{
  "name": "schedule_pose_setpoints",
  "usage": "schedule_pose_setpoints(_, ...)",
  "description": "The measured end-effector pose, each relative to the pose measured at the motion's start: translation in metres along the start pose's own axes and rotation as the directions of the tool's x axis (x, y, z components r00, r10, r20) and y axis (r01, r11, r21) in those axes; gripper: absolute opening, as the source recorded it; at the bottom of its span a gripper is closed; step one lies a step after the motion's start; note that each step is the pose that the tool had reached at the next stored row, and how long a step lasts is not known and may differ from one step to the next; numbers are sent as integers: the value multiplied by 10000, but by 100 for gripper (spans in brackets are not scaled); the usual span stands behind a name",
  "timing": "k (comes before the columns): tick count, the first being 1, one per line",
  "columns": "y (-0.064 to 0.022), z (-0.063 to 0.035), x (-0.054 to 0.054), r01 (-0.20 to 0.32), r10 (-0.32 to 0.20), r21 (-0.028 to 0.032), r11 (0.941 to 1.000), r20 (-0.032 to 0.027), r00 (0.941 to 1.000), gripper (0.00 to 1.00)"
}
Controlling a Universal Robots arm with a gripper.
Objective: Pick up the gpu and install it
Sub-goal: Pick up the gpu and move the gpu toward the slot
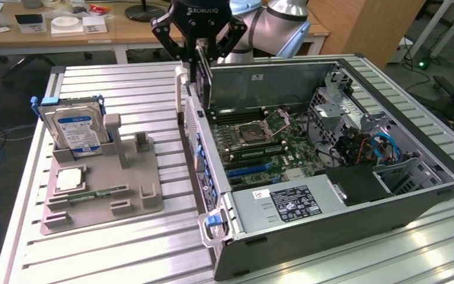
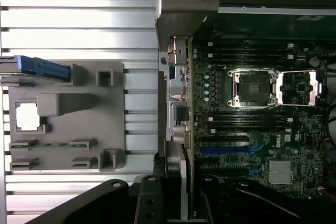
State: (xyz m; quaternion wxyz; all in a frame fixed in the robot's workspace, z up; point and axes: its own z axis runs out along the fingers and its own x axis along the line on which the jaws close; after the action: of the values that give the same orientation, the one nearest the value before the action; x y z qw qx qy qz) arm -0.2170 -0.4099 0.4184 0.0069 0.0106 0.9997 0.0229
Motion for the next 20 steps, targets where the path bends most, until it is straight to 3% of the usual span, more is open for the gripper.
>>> schedule_pose_setpoints(20, 3, 2, -164, 0, 0, 1, 10000, 0, 10000, 28)
